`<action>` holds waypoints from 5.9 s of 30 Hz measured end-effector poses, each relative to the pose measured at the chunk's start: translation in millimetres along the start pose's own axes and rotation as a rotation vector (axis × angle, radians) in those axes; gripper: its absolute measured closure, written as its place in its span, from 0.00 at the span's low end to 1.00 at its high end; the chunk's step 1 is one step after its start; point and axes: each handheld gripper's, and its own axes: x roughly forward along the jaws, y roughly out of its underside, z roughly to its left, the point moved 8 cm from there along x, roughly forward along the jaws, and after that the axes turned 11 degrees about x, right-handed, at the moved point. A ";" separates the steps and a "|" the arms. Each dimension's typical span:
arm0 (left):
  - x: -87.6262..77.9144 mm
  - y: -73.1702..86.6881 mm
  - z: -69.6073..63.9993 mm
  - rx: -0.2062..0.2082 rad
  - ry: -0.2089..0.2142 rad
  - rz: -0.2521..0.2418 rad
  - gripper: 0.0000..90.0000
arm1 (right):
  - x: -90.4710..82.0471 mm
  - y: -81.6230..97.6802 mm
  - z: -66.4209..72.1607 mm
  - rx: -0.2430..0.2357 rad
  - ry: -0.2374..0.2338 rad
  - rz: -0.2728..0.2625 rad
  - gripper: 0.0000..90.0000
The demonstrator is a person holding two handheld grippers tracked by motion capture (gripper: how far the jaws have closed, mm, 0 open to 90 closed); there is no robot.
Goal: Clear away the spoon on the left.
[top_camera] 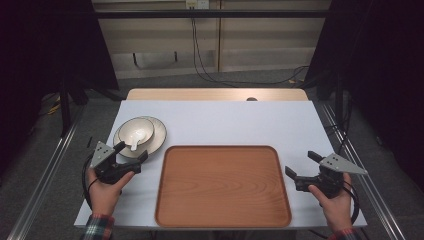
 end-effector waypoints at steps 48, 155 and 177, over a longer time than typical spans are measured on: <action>1.3 12.6 9.7 0.018 -0.037 0.056 0.60 | 0.8 2.5 2.6 -0.009 -0.014 0.013 0.02; 78.0 -45.6 56.5 -0.172 -0.189 -0.144 0.95 | 0.3 1.2 -3.4 0.026 -0.044 -0.008 0.01; 63.1 -51.7 55.9 -0.212 -0.159 -0.160 0.95 | -1.3 -0.4 -2.0 0.022 -0.050 -0.019 0.01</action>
